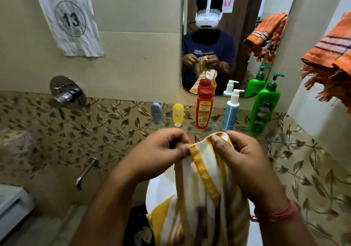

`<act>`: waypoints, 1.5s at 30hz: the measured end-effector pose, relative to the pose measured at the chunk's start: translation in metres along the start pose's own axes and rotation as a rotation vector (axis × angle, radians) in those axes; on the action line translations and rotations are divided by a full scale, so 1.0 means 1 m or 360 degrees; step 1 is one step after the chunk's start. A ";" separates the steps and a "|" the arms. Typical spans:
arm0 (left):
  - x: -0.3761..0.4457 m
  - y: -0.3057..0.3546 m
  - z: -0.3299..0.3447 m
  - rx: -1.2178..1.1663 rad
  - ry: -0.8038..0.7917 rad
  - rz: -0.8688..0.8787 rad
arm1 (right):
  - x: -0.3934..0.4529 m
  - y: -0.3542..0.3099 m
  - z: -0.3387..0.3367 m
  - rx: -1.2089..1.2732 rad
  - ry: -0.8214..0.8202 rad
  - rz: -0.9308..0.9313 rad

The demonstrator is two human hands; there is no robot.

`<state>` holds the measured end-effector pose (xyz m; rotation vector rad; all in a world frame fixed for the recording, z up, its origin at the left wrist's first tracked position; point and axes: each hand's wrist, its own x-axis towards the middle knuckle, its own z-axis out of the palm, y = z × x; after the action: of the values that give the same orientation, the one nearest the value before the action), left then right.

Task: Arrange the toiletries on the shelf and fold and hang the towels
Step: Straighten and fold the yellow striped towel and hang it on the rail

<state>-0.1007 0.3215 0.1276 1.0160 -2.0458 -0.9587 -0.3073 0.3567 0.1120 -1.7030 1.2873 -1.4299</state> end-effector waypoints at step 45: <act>0.027 -0.007 0.034 -0.0787 0.0847 0.0029 | 0.021 0.007 0.025 -0.0302 0.0031 -0.0287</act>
<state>-0.1387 0.3061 0.1101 0.8600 -1.2951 -0.9874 -0.2861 0.3308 0.1081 -1.9784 1.3446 -1.4667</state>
